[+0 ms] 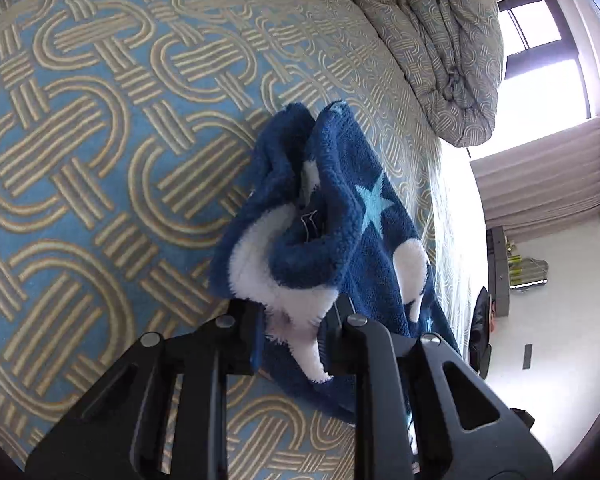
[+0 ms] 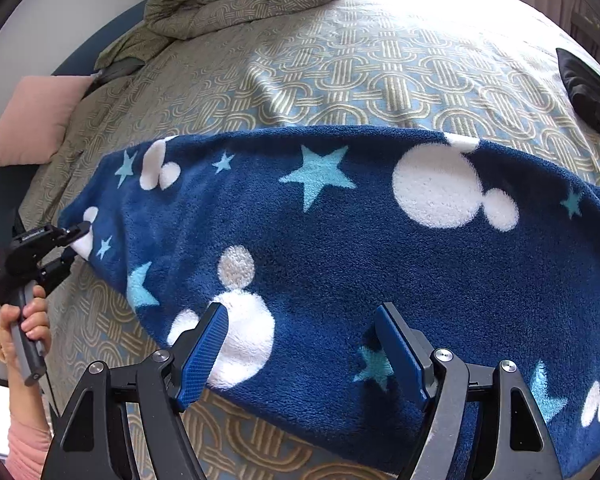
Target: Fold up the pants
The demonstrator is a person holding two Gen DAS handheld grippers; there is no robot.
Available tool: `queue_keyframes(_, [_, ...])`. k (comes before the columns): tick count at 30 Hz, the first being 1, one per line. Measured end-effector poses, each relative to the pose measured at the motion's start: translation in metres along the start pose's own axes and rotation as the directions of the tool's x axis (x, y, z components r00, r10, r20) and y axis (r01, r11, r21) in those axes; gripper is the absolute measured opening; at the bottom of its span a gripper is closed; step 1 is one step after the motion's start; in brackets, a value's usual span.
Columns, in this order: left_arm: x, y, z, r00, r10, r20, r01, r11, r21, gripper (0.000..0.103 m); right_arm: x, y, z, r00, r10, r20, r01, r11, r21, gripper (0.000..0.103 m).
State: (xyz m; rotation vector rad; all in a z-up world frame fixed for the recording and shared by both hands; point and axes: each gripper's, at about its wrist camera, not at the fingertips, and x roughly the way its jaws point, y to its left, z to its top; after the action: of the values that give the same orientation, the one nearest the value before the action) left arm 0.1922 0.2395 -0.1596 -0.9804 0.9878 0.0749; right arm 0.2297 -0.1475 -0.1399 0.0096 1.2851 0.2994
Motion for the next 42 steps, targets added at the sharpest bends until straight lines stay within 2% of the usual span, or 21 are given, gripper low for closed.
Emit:
queue_keyframes(4, [-0.012, -0.023, -0.006, 0.997, 0.036, 0.066, -0.043, 0.993, 0.107, 0.02, 0.005, 0.006, 0.007, 0.999, -0.038, -0.006, 0.038, 0.999, -0.017, 0.078])
queue_keyframes(8, [-0.025, -0.051, -0.008, 0.993, 0.049, 0.107, -0.071, 0.974, 0.216, 0.02, 0.01, 0.017, 0.015, 1.0, -0.009, -0.008, 0.009, 0.999, -0.035, 0.078])
queue_keyframes(14, [-0.044, -0.112, -0.024, 0.989, 0.025, 0.144, -0.079, 0.92, 0.385, 0.02, 0.01, 0.014, 0.018, 0.997, 0.079, 0.002, -0.079, 0.997, 0.02, 0.078])
queue_keyframes(17, [-0.045, -0.142, -0.038, 0.989, 0.008, 0.15, -0.076, 0.887, 0.455, 0.02, 0.002, 0.0, 0.015, 0.996, 0.083, 0.021, -0.083, 0.996, 0.025, 0.078])
queue_keyframes(20, [-0.038, -0.17, -0.056, 0.992, -0.012, 0.123, -0.053, 0.856, 0.515, 0.02, -0.012, -0.012, 0.009, 0.998, 0.038, 0.059, -0.036, 0.999, -0.02, 0.078])
queue_keyframes(22, [-0.026, -0.191, -0.074, 0.996, -0.019, 0.087, -0.033, 0.826, 0.563, 0.02, -0.02, -0.025, 0.005, 0.997, 0.036, 0.072, -0.035, 0.999, -0.021, 0.078])
queue_keyframes(27, [0.004, -0.225, -0.127, 1.0, -0.014, -0.006, 0.014, 0.748, 0.664, 0.02, -0.03, -0.067, 0.001, 0.983, 0.165, 0.081, -0.172, 0.982, 0.08, 0.078])
queue_keyframes(29, [0.022, -0.229, -0.149, 0.998, 0.006, -0.055, 0.033, 0.726, 0.687, 0.02, -0.033, -0.078, 0.001, 0.975, 0.202, 0.095, -0.212, 0.971, 0.109, 0.078])
queue_keyframes(32, [0.043, -0.224, -0.173, 0.991, 0.048, -0.125, 0.053, 0.715, 0.697, 0.02, -0.035, -0.085, 0.002, 0.965, 0.24, 0.103, -0.252, 0.96, 0.12, 0.078])
queue_keyframes(35, [0.055, -0.214, -0.187, 0.984, 0.082, -0.158, 0.052, 0.717, 0.695, 0.02, -0.03, -0.089, 0.002, 0.939, 0.335, 0.082, -0.343, 0.928, 0.141, 0.078])
queue_keyframes(38, [0.052, -0.207, -0.187, 0.985, 0.061, -0.159, 0.065, 0.728, 0.682, 0.02, -0.018, -0.087, 0.006, 0.913, 0.405, 0.044, -0.406, 0.897, 0.175, 0.078])
queue_keyframes(42, [0.039, -0.207, -0.186, 0.981, 0.014, -0.191, 0.12, 0.733, 0.669, 0.028, -0.003, -0.08, 0.012, 0.901, 0.434, 0.012, -0.426, 0.877, 0.221, 0.078])
